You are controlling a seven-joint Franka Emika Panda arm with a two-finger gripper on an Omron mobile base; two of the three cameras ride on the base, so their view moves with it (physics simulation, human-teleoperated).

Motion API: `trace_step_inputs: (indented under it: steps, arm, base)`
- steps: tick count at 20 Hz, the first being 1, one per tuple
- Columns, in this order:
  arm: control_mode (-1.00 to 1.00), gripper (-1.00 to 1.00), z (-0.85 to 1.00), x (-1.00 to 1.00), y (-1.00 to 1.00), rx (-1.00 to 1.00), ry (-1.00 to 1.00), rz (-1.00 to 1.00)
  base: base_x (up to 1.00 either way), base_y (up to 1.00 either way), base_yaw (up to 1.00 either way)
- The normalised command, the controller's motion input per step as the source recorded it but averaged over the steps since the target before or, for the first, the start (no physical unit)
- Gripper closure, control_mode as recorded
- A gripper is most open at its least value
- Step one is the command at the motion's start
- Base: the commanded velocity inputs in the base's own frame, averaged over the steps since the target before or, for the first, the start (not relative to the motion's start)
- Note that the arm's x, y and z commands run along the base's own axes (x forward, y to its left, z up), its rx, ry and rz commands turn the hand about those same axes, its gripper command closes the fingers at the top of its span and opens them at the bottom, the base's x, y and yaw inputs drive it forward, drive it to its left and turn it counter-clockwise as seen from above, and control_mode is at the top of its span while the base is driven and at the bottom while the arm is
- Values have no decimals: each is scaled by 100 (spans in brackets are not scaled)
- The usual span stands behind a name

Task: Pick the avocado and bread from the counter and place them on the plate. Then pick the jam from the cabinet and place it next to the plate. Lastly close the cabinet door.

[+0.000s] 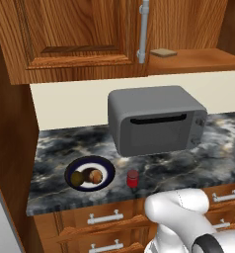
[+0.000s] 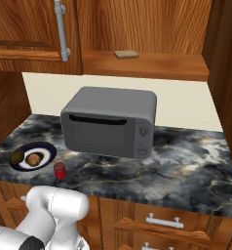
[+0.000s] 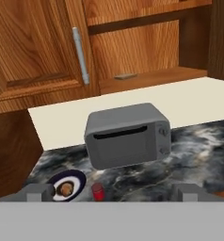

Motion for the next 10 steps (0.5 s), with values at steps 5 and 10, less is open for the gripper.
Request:
trace_step_inputs:
  steps: [5, 10]
  arm:
    - [-100, -100, 0, -73, -15, 0, 0, 0]
    - [-100, -100, 0, -52, -7, 0, 0, 0]
  base:
    - [0, 0, 0]
    - [0, 0, 0]
